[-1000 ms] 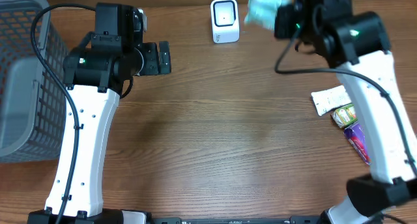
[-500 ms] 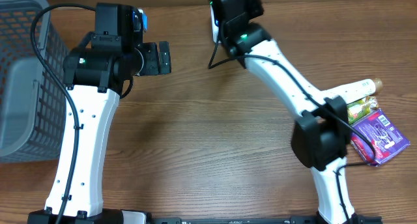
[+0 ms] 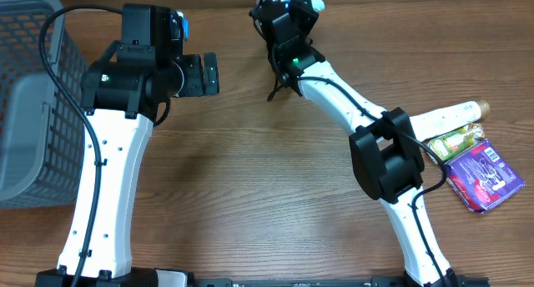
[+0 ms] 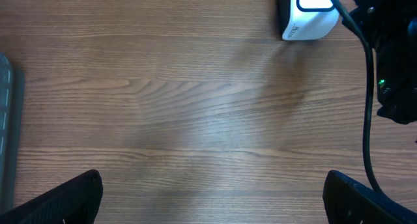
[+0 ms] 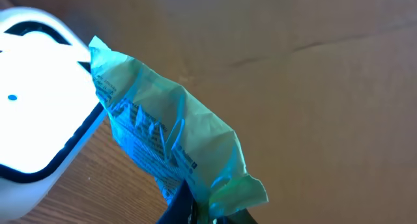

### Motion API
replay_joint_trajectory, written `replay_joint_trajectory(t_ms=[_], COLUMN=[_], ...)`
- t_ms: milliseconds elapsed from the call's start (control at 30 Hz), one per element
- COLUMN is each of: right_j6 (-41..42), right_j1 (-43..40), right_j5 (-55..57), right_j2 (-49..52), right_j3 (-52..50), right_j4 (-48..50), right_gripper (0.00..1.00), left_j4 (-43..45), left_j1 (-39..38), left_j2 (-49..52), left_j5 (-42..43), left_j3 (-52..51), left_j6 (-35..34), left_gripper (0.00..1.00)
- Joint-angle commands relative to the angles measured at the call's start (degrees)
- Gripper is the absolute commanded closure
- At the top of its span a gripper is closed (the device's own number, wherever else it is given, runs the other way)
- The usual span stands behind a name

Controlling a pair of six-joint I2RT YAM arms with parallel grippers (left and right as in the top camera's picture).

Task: Scan the item barcode
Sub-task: 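Raise the light green packet up to the white scanner face with the right gripper, then carry the packet right and release it above the white tube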

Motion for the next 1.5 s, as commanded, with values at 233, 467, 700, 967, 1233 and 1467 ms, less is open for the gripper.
replay_joint_trajectory(t_ms=[233,467,700,967,1233,1467], right_j6=[-1.7,-1.6,6.9,30.3,64.4,86.2], right_j1=[0.6,0.6,0.7,-0.7,-13.0,-35.4], right_j5=[0.5,0.6,1.2,-11.6,-39.4,-53.3], right_j2=[-0.3,-0.3,-3.4,-18.8,-35.9,-36.9], right_j3=[0.6,0.6,0.6,0.6,0.6,-4.9], right_j4=[0.9,0.8,-3.4,-28.5,-54.2,-68.9], right_gripper=[0.96,0.96,0.96,0.96,0.96,0.96], left_j4=[0.0,0.0,0.0,0.0,0.0,0.0], left_j1=[-0.1,-0.1,-0.1,-0.1,-0.1,-0.1], left_j2=[0.6,0.6,0.6,0.6,0.6,0.6], left_j5=[-0.4,-0.4,-0.3,-0.3,-0.3,-0.3], left_j3=[-0.2,-0.2,-0.2,-0.2,-0.2,-0.2], left_j6=[1.3,1.3,1.3,1.3,1.3,1.3], left_gripper=[0.0,0.0,0.0,0.0,0.0,0.01])
